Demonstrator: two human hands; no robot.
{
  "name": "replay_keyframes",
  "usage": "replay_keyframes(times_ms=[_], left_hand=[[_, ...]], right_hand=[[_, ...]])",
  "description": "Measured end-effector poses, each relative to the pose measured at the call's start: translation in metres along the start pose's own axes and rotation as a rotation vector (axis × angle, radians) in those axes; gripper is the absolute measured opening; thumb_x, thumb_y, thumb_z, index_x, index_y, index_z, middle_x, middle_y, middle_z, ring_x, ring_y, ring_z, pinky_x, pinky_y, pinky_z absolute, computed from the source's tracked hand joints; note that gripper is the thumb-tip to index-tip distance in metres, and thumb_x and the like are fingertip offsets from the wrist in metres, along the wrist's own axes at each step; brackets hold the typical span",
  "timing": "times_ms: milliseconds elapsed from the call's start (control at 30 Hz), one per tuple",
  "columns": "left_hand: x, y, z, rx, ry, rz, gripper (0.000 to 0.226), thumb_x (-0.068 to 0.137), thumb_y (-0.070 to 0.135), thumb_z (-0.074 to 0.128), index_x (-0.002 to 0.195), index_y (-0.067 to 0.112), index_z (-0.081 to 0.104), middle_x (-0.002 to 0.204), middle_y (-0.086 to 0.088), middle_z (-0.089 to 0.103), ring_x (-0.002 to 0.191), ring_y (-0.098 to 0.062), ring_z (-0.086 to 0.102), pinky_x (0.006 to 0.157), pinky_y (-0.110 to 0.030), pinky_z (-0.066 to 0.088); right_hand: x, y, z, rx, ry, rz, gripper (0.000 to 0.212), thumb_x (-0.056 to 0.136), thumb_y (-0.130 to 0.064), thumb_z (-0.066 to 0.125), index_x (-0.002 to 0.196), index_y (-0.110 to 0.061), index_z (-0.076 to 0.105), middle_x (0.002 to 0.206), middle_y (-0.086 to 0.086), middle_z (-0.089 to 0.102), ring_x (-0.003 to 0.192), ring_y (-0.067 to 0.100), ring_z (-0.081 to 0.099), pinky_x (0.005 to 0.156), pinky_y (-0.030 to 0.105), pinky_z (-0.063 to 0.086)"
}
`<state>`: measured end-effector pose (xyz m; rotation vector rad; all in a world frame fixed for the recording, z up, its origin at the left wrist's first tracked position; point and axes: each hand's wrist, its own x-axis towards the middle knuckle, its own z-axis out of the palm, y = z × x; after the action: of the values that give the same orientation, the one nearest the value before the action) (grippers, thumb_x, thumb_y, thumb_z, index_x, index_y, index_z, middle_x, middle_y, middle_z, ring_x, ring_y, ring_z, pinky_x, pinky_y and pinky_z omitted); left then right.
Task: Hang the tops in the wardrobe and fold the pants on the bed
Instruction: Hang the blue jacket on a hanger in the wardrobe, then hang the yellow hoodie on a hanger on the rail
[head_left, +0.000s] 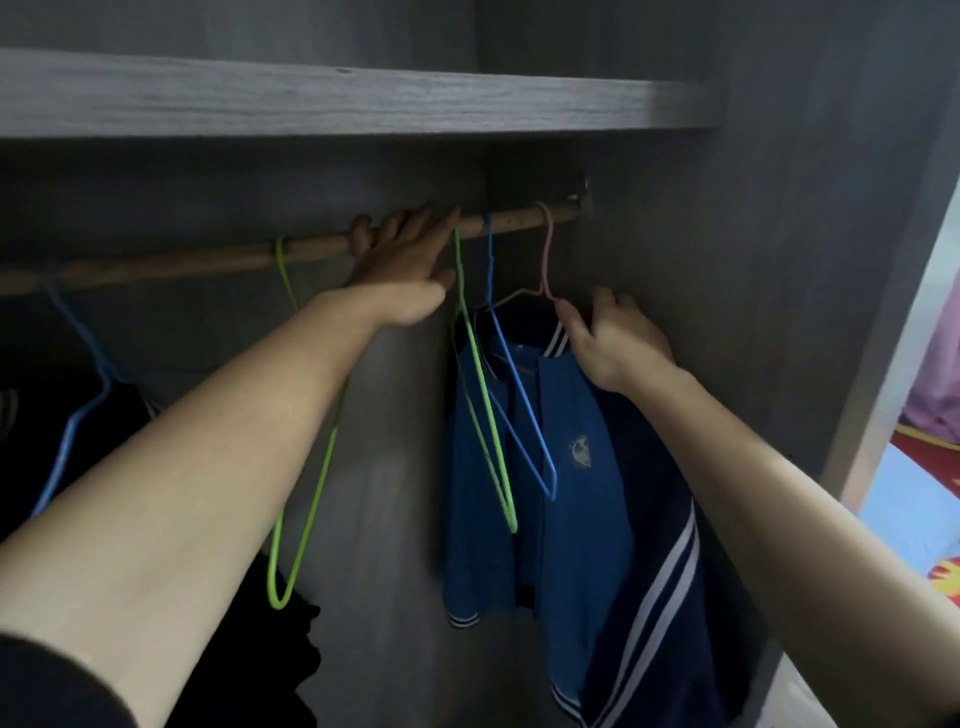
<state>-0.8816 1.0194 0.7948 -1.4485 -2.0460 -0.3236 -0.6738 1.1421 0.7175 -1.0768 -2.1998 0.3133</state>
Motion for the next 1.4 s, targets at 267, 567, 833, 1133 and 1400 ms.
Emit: replay_keyframes(times_ms=[267, 567, 833, 1133, 1400], left_hand=[[-0.075, 0.018, -0.01, -0.264, 0.245, -0.106, 0.048, 0.101, 0.038, 0.034, 0.147, 0.024, 0.039, 0.16, -0.012, 0.024, 0.146, -0.035, 0.019, 0.117, -0.05, 0.007], [-0.257, 0.069, 0.03, -0.369, 0.315, -0.022, 0.056, 0.102, 0.042, 0.036, 0.152, 0.017, 0.034, 0.162, -0.015, 0.018, 0.148, -0.033, 0.018, 0.116, -0.054, 0.019], [-0.387, 0.086, 0.093, -0.425, -0.073, 0.058, 0.069, 0.098, 0.057, 0.029, 0.157, 0.022, 0.014, 0.164, -0.011, -0.001, 0.151, -0.032, 0.002, 0.117, -0.061, 0.011], [-0.416, 0.2, 0.063, -0.518, -0.173, 0.239, 0.066, 0.098, 0.059, 0.023, 0.157, 0.031, 0.011, 0.165, -0.009, -0.004, 0.151, -0.034, -0.003, 0.114, -0.066, 0.01], [-0.409, 0.366, -0.009, -0.612, -0.124, 0.483, 0.069, 0.095, 0.066, 0.013, 0.156, 0.036, 0.002, 0.164, -0.005, -0.012, 0.151, -0.031, -0.009, 0.116, -0.064, 0.002]], right_hand=[[-0.059, 0.001, -0.001, -0.078, 0.308, -0.1, 0.06, 0.102, -0.048, 0.04, 0.149, -0.01, 0.033, 0.141, 0.023, 0.041, 0.124, 0.041, 0.045, 0.094, 0.05, 0.046], [-0.213, 0.016, 0.045, -0.169, 0.454, -0.095, 0.063, 0.103, -0.044, 0.043, 0.155, -0.012, 0.026, 0.163, 0.021, 0.011, 0.147, 0.037, 0.021, 0.117, 0.05, 0.024], [-0.386, 0.06, 0.088, -0.363, 0.163, 0.128, 0.075, 0.098, -0.055, 0.044, 0.158, -0.018, 0.018, 0.165, 0.017, -0.002, 0.152, 0.036, 0.005, 0.12, 0.055, 0.018], [-0.497, 0.115, 0.007, -0.525, 0.175, 0.346, 0.075, 0.098, -0.06, 0.037, 0.158, -0.023, 0.011, 0.165, 0.014, -0.008, 0.153, 0.033, -0.001, 0.122, 0.053, 0.011], [-0.588, 0.194, -0.125, -0.596, 0.372, 0.504, 0.08, 0.096, -0.054, 0.049, 0.159, -0.017, 0.015, 0.164, 0.02, -0.003, 0.151, 0.038, 0.007, 0.119, 0.055, 0.016]])
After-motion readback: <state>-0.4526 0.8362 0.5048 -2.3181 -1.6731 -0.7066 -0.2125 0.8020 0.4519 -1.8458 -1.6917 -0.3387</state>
